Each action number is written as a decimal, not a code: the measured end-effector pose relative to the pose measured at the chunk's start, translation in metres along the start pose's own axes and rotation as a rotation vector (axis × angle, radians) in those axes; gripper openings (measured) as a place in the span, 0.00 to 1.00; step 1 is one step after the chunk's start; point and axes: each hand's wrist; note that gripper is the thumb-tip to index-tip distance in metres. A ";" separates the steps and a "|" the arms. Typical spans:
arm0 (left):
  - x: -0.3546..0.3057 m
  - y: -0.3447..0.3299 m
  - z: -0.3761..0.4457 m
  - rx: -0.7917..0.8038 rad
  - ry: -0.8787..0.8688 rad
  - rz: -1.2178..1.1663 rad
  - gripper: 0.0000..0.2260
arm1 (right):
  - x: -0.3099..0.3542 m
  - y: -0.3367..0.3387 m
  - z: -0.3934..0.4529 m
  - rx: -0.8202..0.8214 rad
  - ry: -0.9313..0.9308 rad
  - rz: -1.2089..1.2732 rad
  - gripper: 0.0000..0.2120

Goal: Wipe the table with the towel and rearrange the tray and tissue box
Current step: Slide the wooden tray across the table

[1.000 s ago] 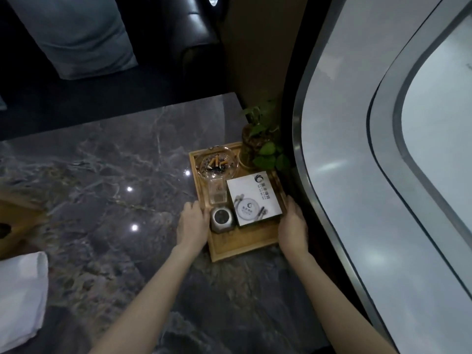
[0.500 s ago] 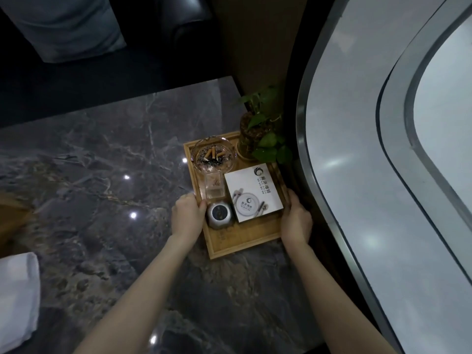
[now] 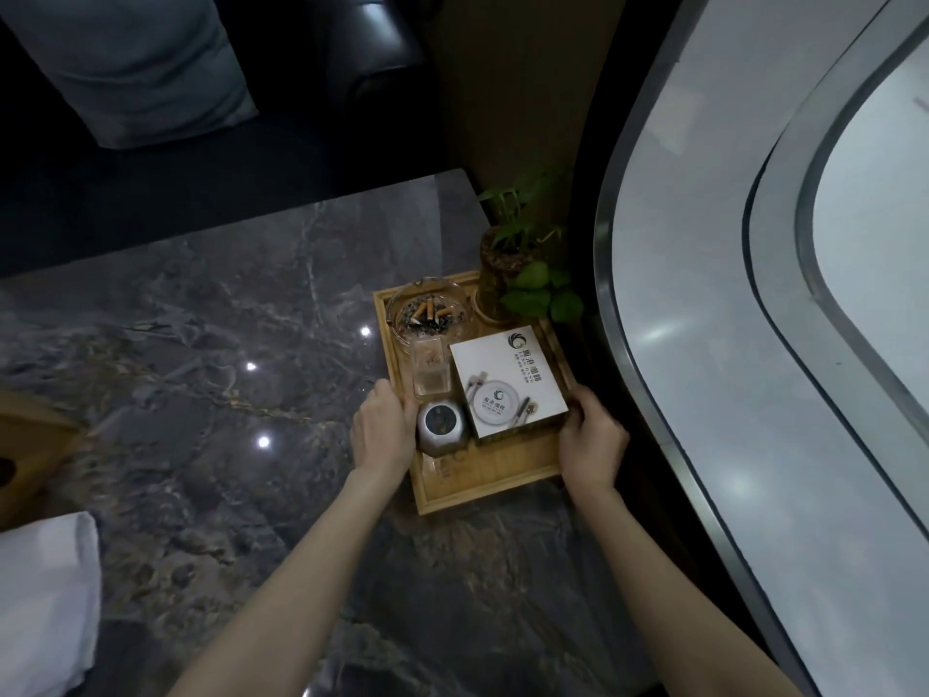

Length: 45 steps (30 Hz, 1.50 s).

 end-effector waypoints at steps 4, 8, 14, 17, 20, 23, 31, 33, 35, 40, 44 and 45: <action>0.005 0.001 0.001 -0.005 0.067 -0.161 0.07 | 0.011 -0.004 -0.002 -0.030 0.031 -0.016 0.11; 0.023 0.008 0.000 -0.027 0.096 -0.266 0.06 | 0.018 -0.014 -0.010 -0.011 0.046 -0.030 0.09; 0.060 0.032 -0.008 -0.080 0.113 -0.258 0.06 | 0.040 -0.033 -0.029 -0.007 0.182 -0.042 0.09; 0.080 0.046 -0.010 -0.123 0.149 -0.261 0.06 | 0.057 -0.041 -0.042 0.020 0.217 -0.023 0.07; 0.103 0.063 -0.016 -0.163 0.172 -0.231 0.07 | 0.073 -0.051 -0.060 0.032 0.264 0.030 0.05; 0.128 0.077 -0.023 -0.171 0.193 -0.196 0.07 | 0.081 -0.063 -0.081 0.087 0.292 0.058 0.04; 0.180 0.106 -0.041 -0.140 0.212 -0.184 0.06 | 0.099 -0.080 -0.136 0.101 0.265 0.031 0.07; 0.189 0.110 -0.044 -0.129 0.212 -0.171 0.07 | 0.100 -0.082 -0.147 0.110 0.250 0.023 0.11; 0.199 0.110 -0.046 -0.118 0.212 -0.173 0.08 | 0.101 -0.084 -0.157 0.105 0.243 0.008 0.15; 0.215 0.119 -0.044 -0.064 0.178 -0.112 0.10 | 0.106 -0.086 -0.181 0.051 0.211 -0.016 0.14; 0.222 0.131 -0.037 -0.035 0.090 0.074 0.13 | 0.105 -0.093 -0.195 0.073 0.100 0.024 0.11; 0.224 0.133 -0.035 -0.035 0.066 0.148 0.14 | 0.104 -0.095 -0.198 0.077 0.073 0.026 0.09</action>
Point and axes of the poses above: each hand's wrist, its own z-axis towards the middle knuckle, its own y-axis out of the back of the hand, x = y × z, and after that the axes turned 5 degrees about -x, right-handed
